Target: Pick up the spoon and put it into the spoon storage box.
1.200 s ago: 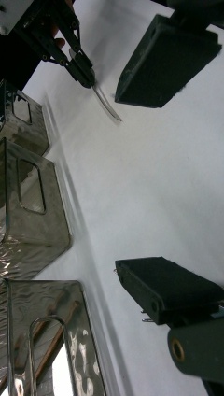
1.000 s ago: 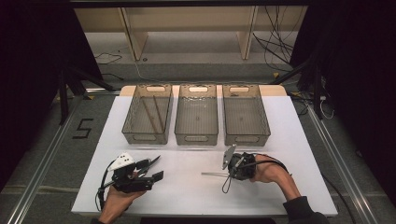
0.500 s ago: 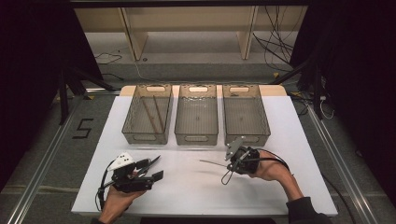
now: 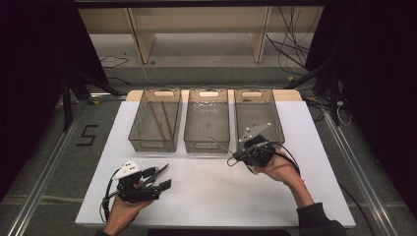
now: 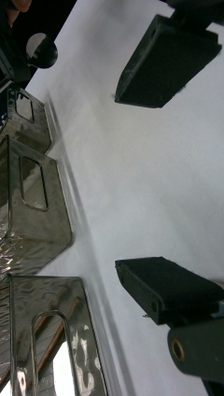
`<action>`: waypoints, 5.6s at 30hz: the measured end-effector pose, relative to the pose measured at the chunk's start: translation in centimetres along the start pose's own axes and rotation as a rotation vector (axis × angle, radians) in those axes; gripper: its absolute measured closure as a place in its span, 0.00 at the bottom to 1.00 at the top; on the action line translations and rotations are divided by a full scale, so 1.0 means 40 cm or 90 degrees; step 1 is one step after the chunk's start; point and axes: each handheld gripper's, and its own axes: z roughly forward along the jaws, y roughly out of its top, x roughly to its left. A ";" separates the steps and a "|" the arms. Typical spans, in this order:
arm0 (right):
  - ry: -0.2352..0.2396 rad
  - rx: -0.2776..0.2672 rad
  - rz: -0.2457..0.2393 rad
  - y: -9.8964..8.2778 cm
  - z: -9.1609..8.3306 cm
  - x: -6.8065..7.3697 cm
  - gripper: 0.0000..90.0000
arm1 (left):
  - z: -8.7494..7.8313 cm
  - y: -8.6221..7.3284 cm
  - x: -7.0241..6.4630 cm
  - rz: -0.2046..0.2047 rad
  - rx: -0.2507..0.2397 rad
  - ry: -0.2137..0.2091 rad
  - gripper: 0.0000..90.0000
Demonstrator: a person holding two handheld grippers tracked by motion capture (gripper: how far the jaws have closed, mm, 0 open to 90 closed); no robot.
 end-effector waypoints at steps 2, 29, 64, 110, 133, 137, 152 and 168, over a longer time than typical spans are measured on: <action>-0.006 -0.005 0.015 0.010 0.002 -0.003 1.00 | 0.000 0.000 0.000 0.000 -0.001 0.001 0.18; -0.061 -0.084 0.186 0.187 0.061 -0.112 1.00 | -0.006 0.002 0.003 0.000 -0.013 0.002 0.18; -0.104 -0.036 0.225 0.269 0.193 -0.153 0.99 | -0.007 -0.001 0.003 0.010 -0.018 0.003 0.17; -0.046 -0.121 0.180 0.189 0.042 -0.059 0.27 | -0.039 0.022 0.034 0.002 -0.018 0.039 0.17; -0.040 -0.187 0.163 -0.030 -0.075 0.039 0.27 | -0.073 0.079 0.143 0.024 0.169 0.111 0.18; -0.040 -0.194 0.166 -0.063 -0.080 0.049 0.27 | -0.064 0.073 0.151 0.026 0.195 0.114 0.18; -0.044 -0.222 0.166 -0.140 -0.071 0.083 0.27 | -0.052 0.057 0.139 0.050 0.258 0.120 0.20; -0.031 -0.225 0.172 -0.196 -0.052 0.099 0.26 | -0.059 0.059 0.133 0.076 0.315 0.134 0.27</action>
